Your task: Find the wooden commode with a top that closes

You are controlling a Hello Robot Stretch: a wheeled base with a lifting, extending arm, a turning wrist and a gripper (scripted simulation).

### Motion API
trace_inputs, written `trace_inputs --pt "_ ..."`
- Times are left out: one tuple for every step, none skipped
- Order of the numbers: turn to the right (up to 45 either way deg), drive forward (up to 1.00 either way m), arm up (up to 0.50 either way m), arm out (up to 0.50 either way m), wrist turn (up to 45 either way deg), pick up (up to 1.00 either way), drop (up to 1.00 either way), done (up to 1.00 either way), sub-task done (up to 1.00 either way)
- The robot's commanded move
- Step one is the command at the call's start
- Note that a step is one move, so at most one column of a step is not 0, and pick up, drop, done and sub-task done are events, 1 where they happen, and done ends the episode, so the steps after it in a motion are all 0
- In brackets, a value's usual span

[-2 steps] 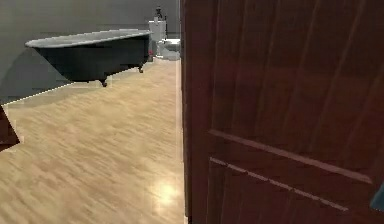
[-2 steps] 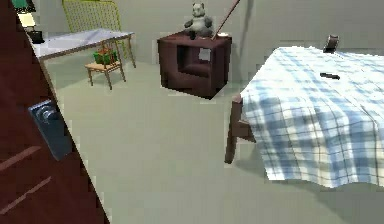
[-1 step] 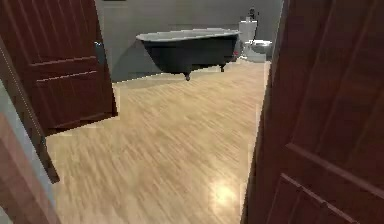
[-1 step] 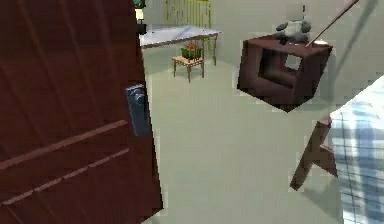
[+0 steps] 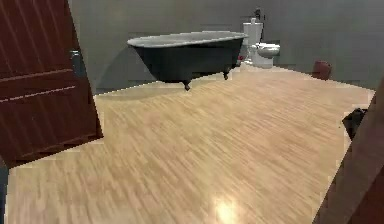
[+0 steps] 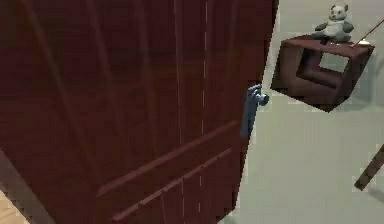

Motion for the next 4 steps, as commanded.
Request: trace_inputs --pt "-33.0 0.00 0.00 0.00 0.0 0.00 0.00 0.00 0.00" --pt "0.0 0.30 0.00 0.00 0.0 0.00 0.00 0.00 0.00" --pt "45.0 0.00 0.00 0.00 0.0 0.00 0.00 0.00 0.00" --pt "27.0 0.00 0.00 0.00 0.0 0.00 0.00 0.00 0.00"
